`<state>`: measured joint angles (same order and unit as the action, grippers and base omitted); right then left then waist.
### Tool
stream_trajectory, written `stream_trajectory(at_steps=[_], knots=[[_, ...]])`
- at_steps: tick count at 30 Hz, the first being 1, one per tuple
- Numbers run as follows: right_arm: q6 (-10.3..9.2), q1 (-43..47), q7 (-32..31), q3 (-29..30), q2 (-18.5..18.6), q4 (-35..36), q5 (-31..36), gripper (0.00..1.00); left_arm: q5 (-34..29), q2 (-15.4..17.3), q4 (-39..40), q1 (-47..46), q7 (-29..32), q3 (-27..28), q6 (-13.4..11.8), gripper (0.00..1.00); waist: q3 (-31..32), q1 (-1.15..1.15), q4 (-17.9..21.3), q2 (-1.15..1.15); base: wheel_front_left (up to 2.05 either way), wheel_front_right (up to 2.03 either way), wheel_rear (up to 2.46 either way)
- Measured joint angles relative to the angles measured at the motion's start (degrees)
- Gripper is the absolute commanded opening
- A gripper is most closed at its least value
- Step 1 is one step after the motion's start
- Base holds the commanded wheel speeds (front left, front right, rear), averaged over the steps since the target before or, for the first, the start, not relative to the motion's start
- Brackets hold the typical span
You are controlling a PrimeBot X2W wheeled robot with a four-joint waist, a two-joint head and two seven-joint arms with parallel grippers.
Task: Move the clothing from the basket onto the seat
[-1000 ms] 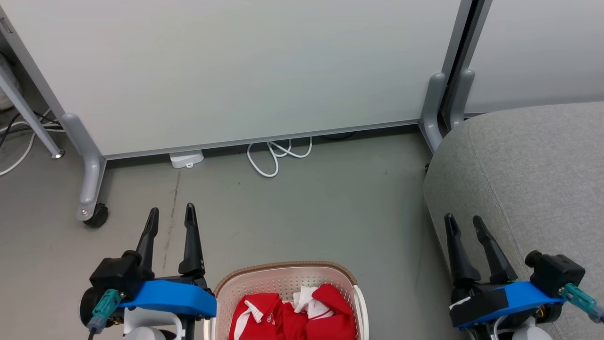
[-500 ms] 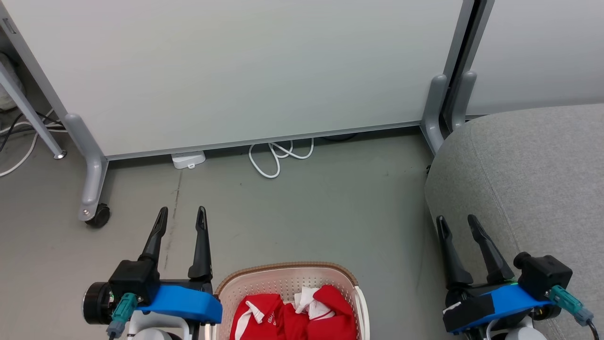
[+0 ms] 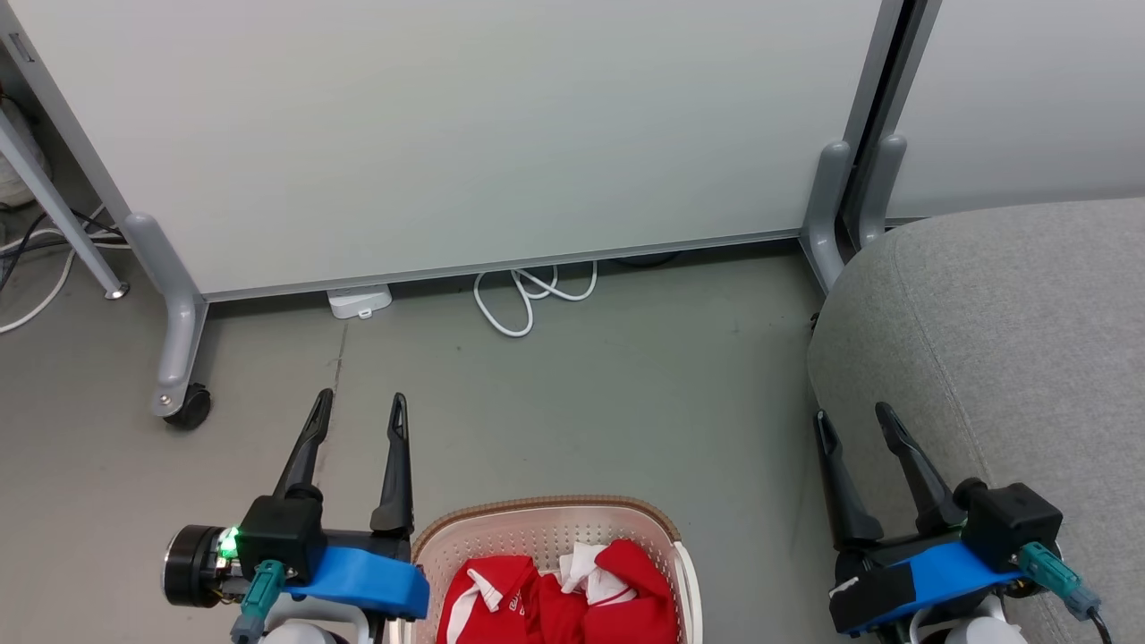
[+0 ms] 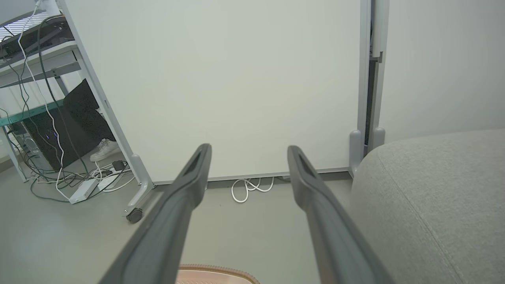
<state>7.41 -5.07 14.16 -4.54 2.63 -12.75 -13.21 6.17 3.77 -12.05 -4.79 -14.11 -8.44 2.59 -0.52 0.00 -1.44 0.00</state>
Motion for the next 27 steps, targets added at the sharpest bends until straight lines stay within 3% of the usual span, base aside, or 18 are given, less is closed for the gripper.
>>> stream_trajectory(at_steps=[10,27], knots=[[0.01,-0.02,0.79,-0.53,0.04,-0.44,3.03,1.0,-3.49,-0.3,-0.44,-0.03,-0.89,0.0,0.51,1.0,-0.06,0.0,-0.17,0.0,0.0,0.0,0.0],[0.07,-0.07,0.8,-0.62,0.07,-1.29,2.56,1.0,-3.31,-0.62,-1.09,-0.02,-0.89,0.52,1.07,1.0,0.06,0.0,-0.19,0.0,0.0,0.0,0.0]])
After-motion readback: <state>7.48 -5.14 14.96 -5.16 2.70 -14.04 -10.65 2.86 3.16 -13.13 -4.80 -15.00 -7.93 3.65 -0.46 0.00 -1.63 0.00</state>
